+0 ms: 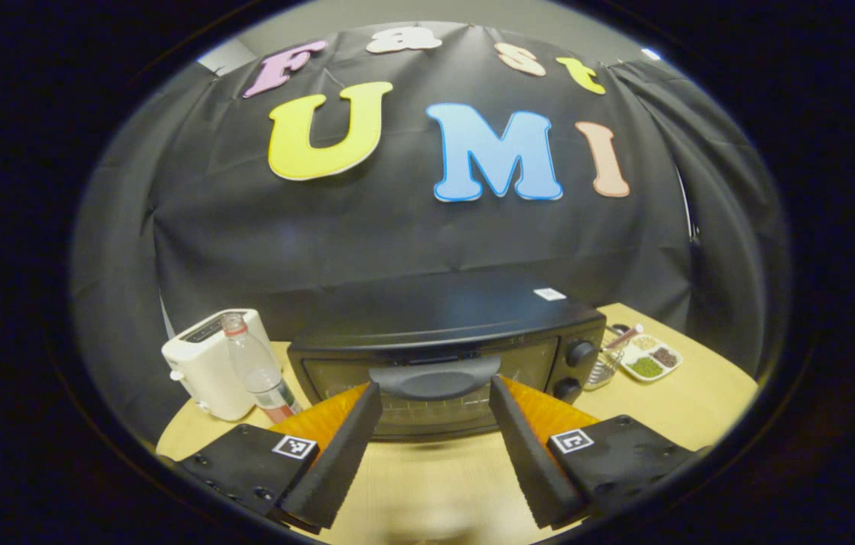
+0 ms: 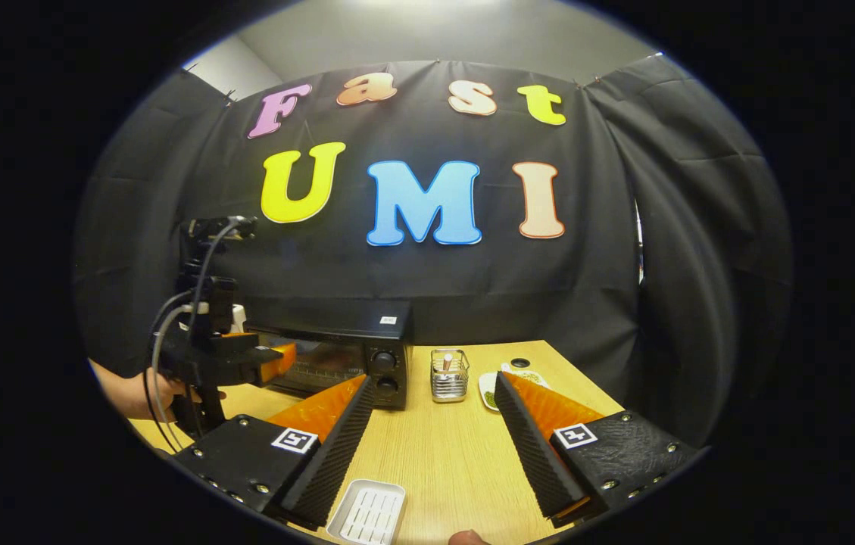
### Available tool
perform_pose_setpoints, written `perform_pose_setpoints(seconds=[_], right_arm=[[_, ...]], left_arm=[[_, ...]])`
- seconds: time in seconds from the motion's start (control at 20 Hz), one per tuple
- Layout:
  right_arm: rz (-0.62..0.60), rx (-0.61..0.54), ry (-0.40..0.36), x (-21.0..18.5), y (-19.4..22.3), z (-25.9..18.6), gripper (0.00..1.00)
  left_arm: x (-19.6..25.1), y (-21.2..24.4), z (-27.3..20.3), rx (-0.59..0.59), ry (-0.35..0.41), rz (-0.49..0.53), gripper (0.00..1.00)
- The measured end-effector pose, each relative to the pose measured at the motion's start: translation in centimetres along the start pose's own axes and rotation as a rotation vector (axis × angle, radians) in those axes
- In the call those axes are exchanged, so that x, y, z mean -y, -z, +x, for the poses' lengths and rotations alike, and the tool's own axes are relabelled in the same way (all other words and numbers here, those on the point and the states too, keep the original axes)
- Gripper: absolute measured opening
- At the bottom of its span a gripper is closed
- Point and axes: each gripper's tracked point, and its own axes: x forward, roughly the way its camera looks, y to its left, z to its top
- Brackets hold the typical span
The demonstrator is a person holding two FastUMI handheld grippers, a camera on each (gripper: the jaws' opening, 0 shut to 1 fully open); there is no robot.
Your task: Open the electric oven with the left hand, put the food in, and close the electric oven.
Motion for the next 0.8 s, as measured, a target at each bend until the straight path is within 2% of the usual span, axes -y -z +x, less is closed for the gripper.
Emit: perform_pose_setpoints(seconds=[0.05,0.1,0.15,0.35,0.4,0.45,0.6,0.8], right_arm=[[0.003,0.019,0.002,0.2,-0.7,0.1,0.98],[0.01,0.037,0.0,0.5,-1.5,0.2,0.98],[0.015,0.047,-0.009,0.6,-2.0,0.2,0.97],[0.027,0.088,-0.048,1.6,-4.4,-0.2,0.98],[0.033,0.096,-0.064,1.8,-4.8,-0.7,0.98],[0.034,0.101,-0.08,1.9,-5.2,-1.2,0.98],[0.01,0.12,-0.098,3.3,-5.9,-3.0,0.98],[0.011,0.145,-0.146,4.0,-6.2,-6.3,0.97]], left_arm=[[0.2,-1.4,-0.9,0.031,0.003,-0.013,1.0],[0.1,-2.7,-2.2,0.058,-0.001,-0.021,0.91],[-0.1,-3.8,-3.4,0.082,-0.003,-0.024,1.0],[-0.5,-8.5,-9.6,0.182,-0.038,-0.027,1.0],[-0.6,-9.1,-11.5,0.202,-0.052,-0.027,0.96],[-0.5,-9.8,-13.3,0.218,-0.066,-0.029,1.0],[-0.2,-11.1,-18.7,0.253,-0.109,-0.03,0.91],[1.1,-11.2,-25.2,0.272,-0.152,-0.022,0.98]])
